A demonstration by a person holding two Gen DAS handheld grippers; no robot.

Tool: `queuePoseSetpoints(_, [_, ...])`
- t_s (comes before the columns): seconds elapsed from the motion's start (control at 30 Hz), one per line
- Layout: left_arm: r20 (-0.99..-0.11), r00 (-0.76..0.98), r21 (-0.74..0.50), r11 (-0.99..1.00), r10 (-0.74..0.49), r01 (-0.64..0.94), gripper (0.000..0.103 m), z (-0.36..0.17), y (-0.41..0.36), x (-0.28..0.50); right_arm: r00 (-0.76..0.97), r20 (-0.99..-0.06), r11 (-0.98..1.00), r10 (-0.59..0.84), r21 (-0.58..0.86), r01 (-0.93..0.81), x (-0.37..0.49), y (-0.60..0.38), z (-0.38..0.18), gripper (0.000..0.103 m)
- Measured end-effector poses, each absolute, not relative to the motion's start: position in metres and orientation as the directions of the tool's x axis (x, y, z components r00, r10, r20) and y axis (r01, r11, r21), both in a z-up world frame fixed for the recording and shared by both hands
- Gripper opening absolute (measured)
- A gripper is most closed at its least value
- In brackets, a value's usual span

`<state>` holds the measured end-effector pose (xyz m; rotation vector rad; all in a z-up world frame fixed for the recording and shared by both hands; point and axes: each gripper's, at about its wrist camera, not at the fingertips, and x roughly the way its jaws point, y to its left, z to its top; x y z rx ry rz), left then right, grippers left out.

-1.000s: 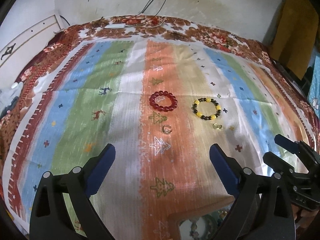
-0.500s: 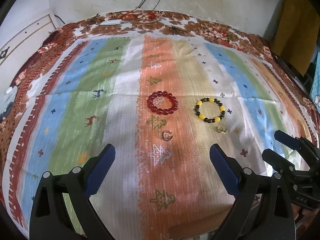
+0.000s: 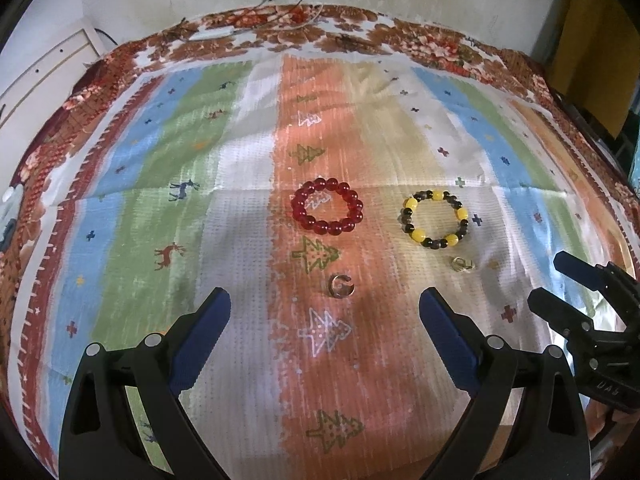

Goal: Organize jewelry
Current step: 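Move left tool to silver ring while right tool approaches small gold charm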

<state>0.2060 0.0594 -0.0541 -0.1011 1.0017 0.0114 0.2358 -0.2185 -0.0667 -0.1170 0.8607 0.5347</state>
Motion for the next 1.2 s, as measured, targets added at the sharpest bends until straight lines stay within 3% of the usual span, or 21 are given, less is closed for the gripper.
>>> queuePoseSetpoints(0.97, [-0.923, 0.377, -0.099, 0.995, -0.079, -0.033, 0.091, -0.1, 0.061, 0.26, 0.435, -0.826, 0.867, 0.358, 0.12, -0.484, 0.278, -0.196, -0.107, 0.068])
queuePoseSetpoints(1.2, [-0.942, 0.32, -0.123, 0.991, -0.102, -0.048, 0.074, -0.114, 0.065, 0.265, 0.401, -0.845, 0.873, 0.353, 0.143, -0.467, 0.292, -0.194, -0.118, 0.068])
